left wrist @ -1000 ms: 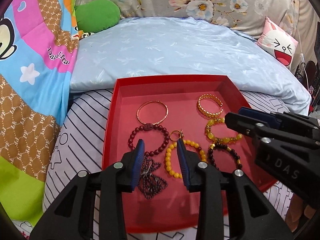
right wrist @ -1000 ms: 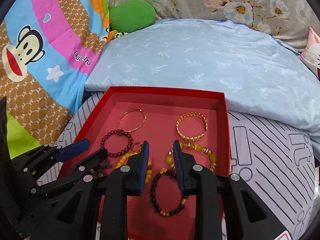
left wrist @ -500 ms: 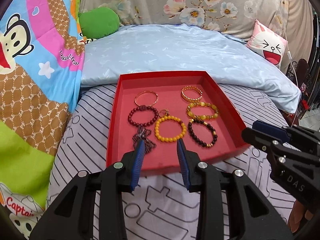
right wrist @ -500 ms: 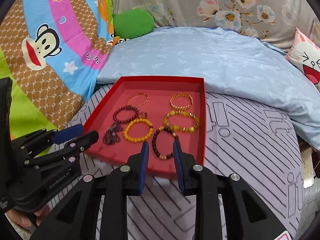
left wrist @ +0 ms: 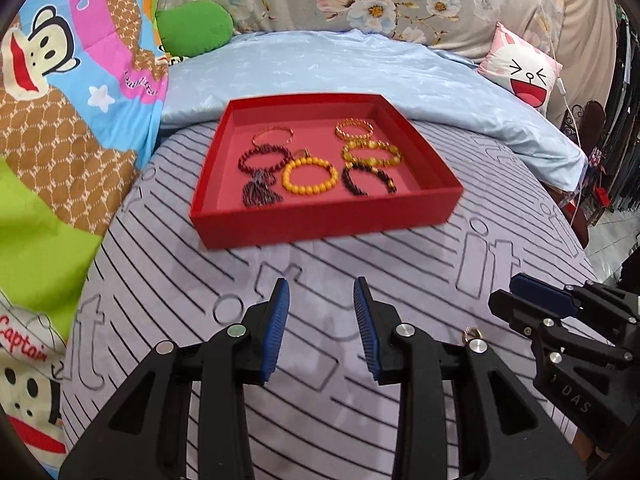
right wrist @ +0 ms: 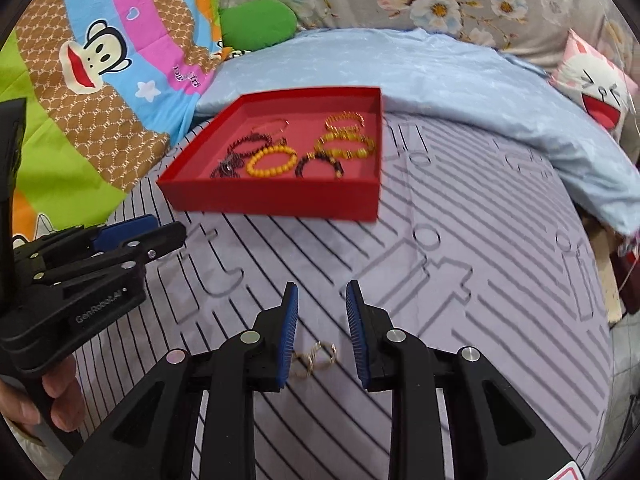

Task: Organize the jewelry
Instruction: 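Move both tools back toward the two gold hoop earrings, then grasp one gold hoop earring with the left tool while the right tool grasps the other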

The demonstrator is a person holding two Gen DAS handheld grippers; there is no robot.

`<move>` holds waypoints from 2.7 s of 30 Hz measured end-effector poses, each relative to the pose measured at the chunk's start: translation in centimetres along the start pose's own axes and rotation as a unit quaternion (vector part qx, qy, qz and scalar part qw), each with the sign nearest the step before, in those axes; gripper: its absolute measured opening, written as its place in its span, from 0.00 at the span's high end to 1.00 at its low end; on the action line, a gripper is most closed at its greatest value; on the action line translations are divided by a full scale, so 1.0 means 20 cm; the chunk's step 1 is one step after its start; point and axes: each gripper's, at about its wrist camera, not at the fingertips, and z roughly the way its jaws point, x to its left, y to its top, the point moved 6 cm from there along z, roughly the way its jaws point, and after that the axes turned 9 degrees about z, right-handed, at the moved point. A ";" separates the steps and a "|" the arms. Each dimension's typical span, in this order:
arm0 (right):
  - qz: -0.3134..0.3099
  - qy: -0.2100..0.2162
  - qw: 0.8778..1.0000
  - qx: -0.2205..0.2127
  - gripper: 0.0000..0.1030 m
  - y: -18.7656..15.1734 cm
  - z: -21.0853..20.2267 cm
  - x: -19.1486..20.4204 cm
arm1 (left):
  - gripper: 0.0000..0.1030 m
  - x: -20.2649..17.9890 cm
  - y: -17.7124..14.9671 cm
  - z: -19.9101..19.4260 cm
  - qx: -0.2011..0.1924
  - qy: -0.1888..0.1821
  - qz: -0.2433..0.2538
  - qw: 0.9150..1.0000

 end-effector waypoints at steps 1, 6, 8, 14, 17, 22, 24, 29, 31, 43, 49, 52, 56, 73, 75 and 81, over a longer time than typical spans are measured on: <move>0.005 -0.003 1.000 0.003 0.76 -0.02 0.00 -0.02 | 0.69 -0.02 -0.03 0.00 0.002 -0.004 -0.002 1.000; 0.029 -0.022 0.999 0.005 0.76 -0.13 -0.01 -0.13 | 0.65 -0.14 -0.12 -0.02 0.012 -0.026 0.001 1.000; 0.040 -0.024 0.999 0.007 0.76 -0.15 -0.02 -0.17 | 0.57 -0.19 -0.14 -0.02 0.013 -0.034 0.004 0.999; 0.066 -0.029 0.997 0.012 0.76 -0.20 -0.02 -0.27 | 0.49 -0.37 -0.17 0.02 0.018 -0.051 0.027 0.998; 0.073 -0.029 0.997 0.011 0.76 -0.20 -0.03 -0.30 | 0.49 -0.42 -0.17 0.06 0.023 -0.049 0.035 0.998; 0.079 -0.026 0.996 0.010 0.76 -0.21 -0.03 -0.33 | 0.49 -0.44 -0.19 0.11 0.033 -0.042 0.035 0.998; 0.082 -0.024 0.996 0.011 0.76 -0.21 -0.02 -0.33 | 0.51 -0.44 -0.19 0.13 0.037 -0.040 0.034 0.998; 0.086 -0.019 0.996 0.014 0.76 -0.22 -0.01 -0.34 | 0.52 -0.46 -0.20 0.15 0.030 -0.038 0.035 0.998; 0.087 -0.020 0.996 0.013 0.76 -0.22 -0.01 -0.34 | 0.55 -0.46 -0.19 0.15 0.025 -0.039 0.038 0.998; 0.086 -0.008 0.996 0.017 0.76 -0.24 0.01 -0.31 | 0.91 -0.43 -0.21 0.15 0.018 -0.031 0.044 0.998; 0.075 0.001 0.997 0.019 0.76 -0.24 0.02 -0.25 | 0.94 -0.35 -0.24 0.12 0.019 -0.030 0.027 0.999; 0.069 0.007 0.997 0.020 0.76 -0.23 0.03 -0.21 | 0.94 -0.31 -0.26 0.11 0.020 -0.030 0.020 0.999; 0.057 0.014 0.998 0.023 0.76 -0.22 0.06 -0.15 | 0.93 -0.28 -0.27 0.10 0.021 -0.032 0.011 0.999; 0.000 -0.022 1.000 0.010 0.85 -0.18 0.14 -0.04 | 0.69 -0.25 -0.20 0.11 0.017 -0.035 -0.011 0.999; 0.006 -0.029 1.000 0.006 0.85 -0.18 0.13 -0.07 | 0.69 -0.26 -0.18 0.11 0.016 -0.039 -0.011 0.999; 0.041 -0.033 0.999 0.005 0.85 -0.17 0.09 -0.19 | 0.67 -0.36 -0.15 0.14 0.015 -0.053 0.004 0.998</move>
